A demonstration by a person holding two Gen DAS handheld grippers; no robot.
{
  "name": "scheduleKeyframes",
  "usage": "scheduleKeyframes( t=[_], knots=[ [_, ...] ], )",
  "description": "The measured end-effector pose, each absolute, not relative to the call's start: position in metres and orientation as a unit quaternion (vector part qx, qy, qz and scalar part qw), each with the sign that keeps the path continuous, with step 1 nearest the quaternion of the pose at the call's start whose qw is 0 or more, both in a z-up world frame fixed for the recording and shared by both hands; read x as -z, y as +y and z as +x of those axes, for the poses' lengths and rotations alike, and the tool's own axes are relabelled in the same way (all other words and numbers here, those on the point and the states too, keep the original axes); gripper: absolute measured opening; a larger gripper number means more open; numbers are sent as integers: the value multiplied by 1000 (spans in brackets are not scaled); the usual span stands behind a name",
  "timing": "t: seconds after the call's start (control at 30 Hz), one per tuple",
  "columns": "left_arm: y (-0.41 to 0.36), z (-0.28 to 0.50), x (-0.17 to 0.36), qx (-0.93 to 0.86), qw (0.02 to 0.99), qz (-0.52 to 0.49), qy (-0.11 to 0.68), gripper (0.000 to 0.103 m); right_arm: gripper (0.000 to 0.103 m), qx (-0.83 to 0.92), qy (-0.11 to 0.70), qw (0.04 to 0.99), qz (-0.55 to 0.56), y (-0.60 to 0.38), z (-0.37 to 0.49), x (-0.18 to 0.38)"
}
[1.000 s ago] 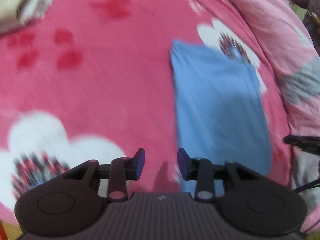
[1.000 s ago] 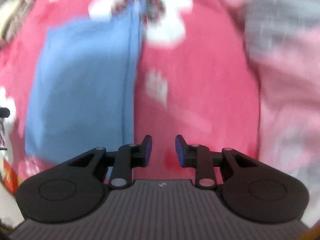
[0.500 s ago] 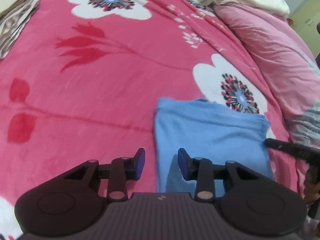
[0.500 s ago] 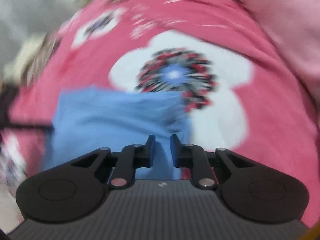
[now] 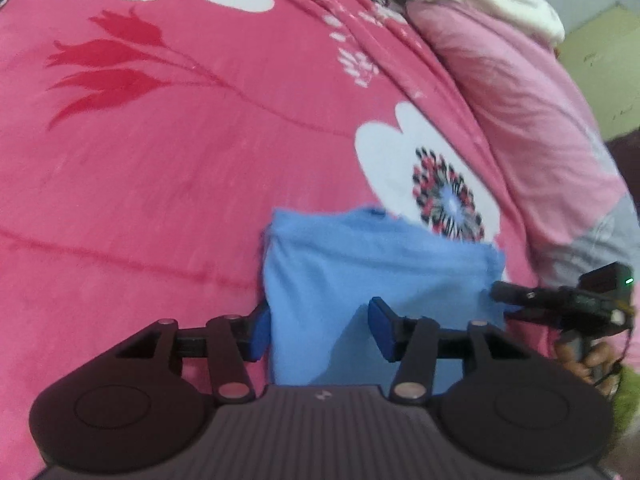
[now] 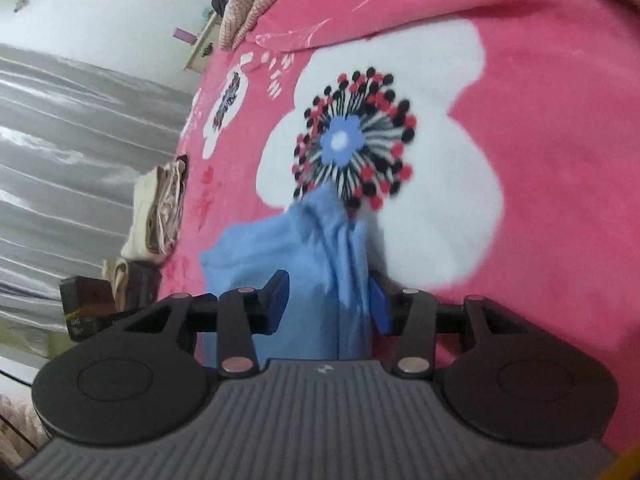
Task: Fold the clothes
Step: 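Grasp the folded blue T-shirt bundle with the left tool while the right tool grasps it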
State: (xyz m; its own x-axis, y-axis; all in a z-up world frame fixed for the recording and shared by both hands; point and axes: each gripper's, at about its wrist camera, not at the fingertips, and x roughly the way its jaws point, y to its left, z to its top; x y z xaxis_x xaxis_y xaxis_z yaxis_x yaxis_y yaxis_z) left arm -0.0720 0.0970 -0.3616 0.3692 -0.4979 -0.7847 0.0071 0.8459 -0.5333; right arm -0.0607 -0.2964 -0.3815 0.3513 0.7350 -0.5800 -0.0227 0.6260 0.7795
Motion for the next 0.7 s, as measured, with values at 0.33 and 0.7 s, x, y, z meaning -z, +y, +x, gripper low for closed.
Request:
scheduleKeyframes(
  t=[0.33, 0.7],
  knots=[
    [106, -72, 371, 175, 769, -274, 550, 38, 38, -328, 531, 684, 377, -290, -38, 399],
    [80, -76, 348, 108, 817, -224, 521, 8, 16, -367, 522, 695, 332, -247, -13, 394]
  ],
)
